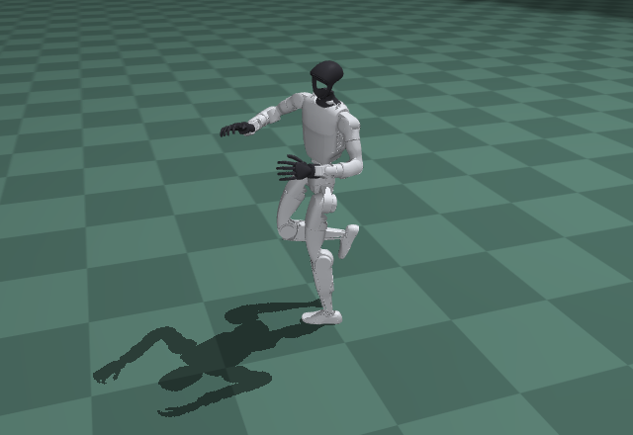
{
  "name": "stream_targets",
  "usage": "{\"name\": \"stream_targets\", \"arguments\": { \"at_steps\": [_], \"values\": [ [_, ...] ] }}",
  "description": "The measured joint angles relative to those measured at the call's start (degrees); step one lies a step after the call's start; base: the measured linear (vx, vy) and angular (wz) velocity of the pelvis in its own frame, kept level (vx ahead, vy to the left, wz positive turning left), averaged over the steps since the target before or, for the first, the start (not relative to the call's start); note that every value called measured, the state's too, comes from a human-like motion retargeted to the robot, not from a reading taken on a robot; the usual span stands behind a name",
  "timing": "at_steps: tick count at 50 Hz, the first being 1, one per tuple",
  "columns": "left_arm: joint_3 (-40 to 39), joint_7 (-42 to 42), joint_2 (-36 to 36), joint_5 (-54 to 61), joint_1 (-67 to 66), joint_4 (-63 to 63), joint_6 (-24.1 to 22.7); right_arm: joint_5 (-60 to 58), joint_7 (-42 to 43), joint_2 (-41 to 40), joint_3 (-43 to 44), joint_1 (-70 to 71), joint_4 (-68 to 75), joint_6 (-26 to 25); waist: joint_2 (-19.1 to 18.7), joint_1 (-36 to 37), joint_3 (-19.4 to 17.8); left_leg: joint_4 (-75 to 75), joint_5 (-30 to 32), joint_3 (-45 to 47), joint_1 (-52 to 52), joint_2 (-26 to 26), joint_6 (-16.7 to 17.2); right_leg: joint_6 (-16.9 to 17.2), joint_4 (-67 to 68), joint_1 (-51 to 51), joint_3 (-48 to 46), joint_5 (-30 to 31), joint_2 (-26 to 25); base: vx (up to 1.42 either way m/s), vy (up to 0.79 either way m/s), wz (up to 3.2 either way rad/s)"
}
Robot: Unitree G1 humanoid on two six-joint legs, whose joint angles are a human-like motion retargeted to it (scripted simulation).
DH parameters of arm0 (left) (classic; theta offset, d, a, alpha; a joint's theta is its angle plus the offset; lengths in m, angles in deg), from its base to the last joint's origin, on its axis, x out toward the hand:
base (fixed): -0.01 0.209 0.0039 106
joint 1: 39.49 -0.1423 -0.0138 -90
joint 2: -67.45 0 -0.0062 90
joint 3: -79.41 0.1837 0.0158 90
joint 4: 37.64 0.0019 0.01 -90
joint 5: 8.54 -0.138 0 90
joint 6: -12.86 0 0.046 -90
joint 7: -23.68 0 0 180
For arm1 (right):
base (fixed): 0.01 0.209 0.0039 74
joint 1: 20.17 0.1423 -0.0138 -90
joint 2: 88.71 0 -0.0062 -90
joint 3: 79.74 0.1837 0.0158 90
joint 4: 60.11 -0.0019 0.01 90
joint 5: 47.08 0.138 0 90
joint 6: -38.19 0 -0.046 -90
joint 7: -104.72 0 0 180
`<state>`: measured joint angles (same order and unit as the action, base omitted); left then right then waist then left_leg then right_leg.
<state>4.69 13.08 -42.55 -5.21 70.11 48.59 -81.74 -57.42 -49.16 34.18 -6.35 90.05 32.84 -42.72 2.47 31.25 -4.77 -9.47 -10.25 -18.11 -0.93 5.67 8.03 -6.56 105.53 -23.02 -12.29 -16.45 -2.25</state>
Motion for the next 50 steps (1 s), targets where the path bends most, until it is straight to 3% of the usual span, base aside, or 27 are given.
{"name": "stream_targets", "arguments": {
  "at_steps": [2, 5, 6, 7, 8, 9, 11, 12, 13, 14, 15, 17, 18, 20, 26, 27, 28, 30, 32, 33, 35, 39, 42, 45, 48, 50],
  "values": [
    [6.25, -4.13, 3.05, -6.35, 8.98, 7.04, 0.45, 1.29, 1.62, -1.6, 3.85, -12.3, -10.6, 3.54, -1.37, -8.12, 3.66, -0.86, 0.21, -3.98, 0.24, 0.61, 1.79, 3.66, 12.76, -13.68, -1.59, 1.48, 0.31, 0.13, 0.08, 1.84],
    [15.46, -9.51, 7.56, -16.85, 23.62, 19.46, 1.39, -0.08, 2.97, -4.41, 13.34, -30.05, -23.77, 8.34, -4.58, -19.93, 2.18, -1.89, 1.47, -10.84, 3.26, 2.27, 6.16, 11.61, 24.57, -32.2, -3.69, 5.91, 1.2, 0.1, -0.04, 2.23],
    [17.18, -10.53, 8.39, -18.87, 26.7, 22.89, 1.52, -0.23, 3.22, -5.34, 16.89, -35.85, -27.53, 9.33, -6.16, -24.59, 0.06, -0.72, 1.97, -13.04, 6.22, 4.13, 6.65, 13.61, 25.83, -36.37, -4.66, 6.87, 1.89, 0.14, -0.17, 2.4],
    [19.0, -11.96, 9.08, -19.56, 29.64, 25.88, 1.79, -0.3, 3.72, -6.5, 20.39, -41.44, -30.92, 9.91, -7.46, -28.67, -2.04, 1.78, 2.47, -14.64, 9.82, 6.33, 5.21, 15.74, 26.75, -40.63, -5.26, 7.7, 2.42, 0.19, -0.18, 2.09],
    [21.01, -14.21, 9.49, -17.6, 32.33, 27.98, 2.32, -0.21, 4.7, -8.11, 23.8, -46.62, -33.58, 9.7, -8.2, -31.57, -4.1, 6.94, 2.97, -15.04, 14.7, 9.2, -0.1, 18.11, 27.0, -45.09, -5.1, 8.27, 2.62, 0.21, -0.18, 1.83],
    [22.18, -15.68, 9.28, -16.49, 33.98, 29.08, 2.59, 0.28, 5.19, -9.71, 26.73, -51.15, -35.58, 9.58, -8.89, -35.21, -6.46, 9.64, 3.48, -15.31, 18.51, 11.74, -2.08, 19.71, 26.29, -48.75, -4.88, 8.36, 3.27, 0.22, -0.17, 1.76],
    [23.07, -17.01, 7.99, -15.11, 35.37, 29.27, 2.57, 1.6, 5.22, -12.96, 31.45, -58.59, -37.95, 9.41, -9.84, -43.07, -11.25, 11.01, 4.3, -15.7, 24.08, 16.11, -1.32, 21.27, 23.15, -54.14, -4.18, 6.65, 5.57, 0.19, -0.17, 2.03],
    [22.95, -16.23, 7.17, -14.35, 35.4, 28.64, 2.67, 3.0, 1.86, -14.27, 33.23, -61.58, -38.16, 8.27, -10.09, -46.94, -13.35, 10.71, 4.54, -15.94, 26.07, 18.08, -0.25, 21.49, 21.1, -55.89, -3.63, 4.66, 7.03, 0.16, -0.16, 2.14],
    [22.32, -13.35, 6.23, -13.49, 34.97, 27.59, 3.26, 5.95, -7.82, -14.88, 34.52, -64.11, -37.41, 5.07, -10.28, -50.81, -15.07, 9.99, 4.62, -16.26, 27.47, 19.97, 0.77, 21.48, 18.88, -56.91, -2.88, 1.79, 8.52, 0.14, -0.14, 1.98],
    [21.39, -13.0, 5.54, -13.05, 34.24, 26.45, 2.84, 6.5, -6.23, -16.16, 36.09, -65.36, -37.85, 5.71, -10.46, -53.93, -16.1, 9.12, 4.46, -16.3, 28.32, 21.5, 1.52, 21.48, 16.71, -57.68, -2.1, -0.74, 9.7, 0.12, -0.13, 1.71],
    [20.31, -13.92, 4.98, -12.82, 33.37, 25.26, 1.91, 5.85, 1.0, -17.77, 37.81, -65.97, -38.89, 8.28, -10.64, -56.69, -16.79, 8.17, 4.16, -16.19, 28.9, 22.84, 2.13, 21.49, 14.56, -58.33, -1.29, -3.1, 10.73, 0.1, -0.12, 1.19],
    [19.22, -11.97, 5.28, -12.03, 32.2, 23.56, 1.97, 5.56, 0.0, -19.21, 37.5, -64.92, -37.02, 7.42, -11.29, -59.19, -16.98, 6.1, 2.61, -15.17, 29.4, 24.11, 1.59, 21.18, 11.5, -58.44, 0.31, -4.84, 10.83, 0.07, -0.11, 0.51],
    [18.81, -10.0, 5.66, -11.55, 31.81, 22.75, 2.63, 6.17, -4.99, -19.5, 36.37, -63.37, -35.32, 5.14, -11.78, -59.47, -16.72, 4.97, 1.52, -14.24, 29.46, 24.18, 0.97, 20.87, 10.56, -58.14, 1.0, -4.79, 10.23, 0.05, -0.09, -0.19],
    [17.6, -11.04, 6.45, -11.41, 31.16, 20.67, 2.34, -0.04, 4.71, -20.72, 34.99, -57.13, -33.65, 4.43, -12.92, -58.28, -15.45, 3.16, -0.81, -11.28, 29.4, 23.2, -0.86, 19.97, 9.76, -56.76, 2.01, -3.91, 8.81, 0.03, -0.06, -0.74],
    [15.63, -9.85, 9.78, -7.05, 25.47, 12.08, -0.48, -1.35, 8.31, -24.0, 25.82, -39.59, -32.34, 3.94, -14.65, -48.05, -6.23, 5.11, -3.21, -3.82, 26.15, 15.27, -9.05, 13.25, 8.56, -41.37, 2.5, 1.65, 10.99, -0.03, 0.04, -1.36],
    [14.07, -8.26, 9.97, -5.14, 22.49, 9.08, -1.83, -2.32, 7.72, -23.77, 24.21, -35.69, -31.8, 4.09, -14.49, -46.53, -4.99, 3.81, -2.75, -3.31, 24.34, 13.05, -7.83, 12.08, 7.08, -36.94, 2.44, 2.51, 12.12, -0.1, 0.08, -1.17],
    [10.44, -4.03, 9.03, -2.34, 16.81, 3.36, -4.25, -4.17, 6.3, -22.79, 21.52, -28.85, -29.0, 4.42, -14.3, -45.91, -4.28, -0.7, -2.19, -3.16, 20.96, 9.97, -3.12, 10.81, 4.89, -31.68, 2.44, 3.09, 13.76, -0.08, 0.09, -1.08],
    [8.73, -2.23, 10.22, 1.6, 10.85, -0.02, -5.68, -6.05, 5.15, -22.33, 19.41, -24.64, -30.04, 5.1, -13.18, -43.14, -1.74, -2.52, -0.33, -1.57, 17.47, 5.47, 0.23, 8.64, -0.31, -21.3, 1.63, 3.38, 17.32, -0.02, 0.1, -1.06],
    [2.7, 4.31, 9.89, 18.3, -3.48, -11.68, -7.13, -9.65, 1.66, -20.03, 16.13, -18.04, -31.97, 3.91, -12.63, -41.45, -2.87, -1.34, -0.3, 0.84, 19.26, 1.12, -0.65, 7.14, -6.12, -7.73, 0.66, 1.63, 21.59, 0.03, 0.09, -1.2],
    [2.68, 4.42, 10.91, 20.76, -6.28, -12.27, -7.43, -9.85, 1.23, -19.9, 15.49, -16.6, -33.45, 4.49, -12.15, -39.45, -1.81, -0.54, -0.44, 2.43, 18.08, -0.28, -1.31, 5.87, -9.53, -3.53, -0.48, 0.76, 23.18, 0.04, 0.04, -2.08],
    [-3.28, 11.36, 11.82, 42.8, -21.39, -20.67, -7.48, -8.24, -3.85, -17.14, 12.63, -9.28, -35.55, 3.82, -13.82, -33.77, -2.49, 0.63, -1.77, 9.6, 19.17, -2.05, -2.09, 3.09, -17.92, 5.65, -0.63, -1.87, 22.76, 0.03, -0.02, -3.24],
    [-11.54, 15.32, 20.73, 69.77, -44.55, -24.78, -6.22, -8.52, -9.16, -12.69, 7.36, 1.88, -39.22, 2.27, -16.41, -23.3, -2.12, 1.89, -3.69, 26.44, 16.9, -4.5, -2.79, -0.05, -39.78, 16.44, -1.95, -7.34, 24.18, -0.01, -0.06, -4.14],
    [-15.89, 18.82, 27.78, 78.32, -53.42, -25.14, -3.86, -9.46, -11.21, -8.24, 3.49, 9.01, -41.35, 1.46, -18.56, -17.23, -2.69, -0.43, -5.3, 40.29, 12.65, -5.38, -2.74, 2.8, -57.56, 20.38, -10.54, -8.22, 29.78, -0.1, -0.08, -4.5],
    [-18.18, 19.42, 26.85, 76.24, -51.69, -27.02, -3.84, -7.02, -12.57, -4.8, 0.55, 12.18, -42.45, 1.17, -20.63, -14.3, -3.98, -5.28, -6.09, 53.47, 8.2, -4.51, -0.48, 9.7, -71.19, 21.02, -25.28, -6.8, 35.48, -0.08, -0.16, -4.31],
    [-19.61, 15.75, 16.06, 64.82, -41.5, -29.68, -6.01, -2.88, -13.14, -4.54, 1.61, 9.99, -41.0, 0.59, -21.85, -15.05, -6.08, -14.95, -7.85, 65.09, 4.91, 0.38, 1.3, 14.23, -78.35, 17.98, -36.78, -0.2, 37.18, 0.04, -0.25, -3.94],
    [-18.79, 13.64, 5.93, 59.17, -35.39, -31.71, -7.77, 0.67, -14.35, -6.65, 3.76, 4.6, -40.17, 1.0, -20.37, -17.69, -6.88, -18.99, -8.73, 71.13, 4.92, 1.89, 0.82, 16.33, -80.91, 14.96, -39.44, 6.93, 37.99, 0.18, -0.29, -3.29]
  ]
}}
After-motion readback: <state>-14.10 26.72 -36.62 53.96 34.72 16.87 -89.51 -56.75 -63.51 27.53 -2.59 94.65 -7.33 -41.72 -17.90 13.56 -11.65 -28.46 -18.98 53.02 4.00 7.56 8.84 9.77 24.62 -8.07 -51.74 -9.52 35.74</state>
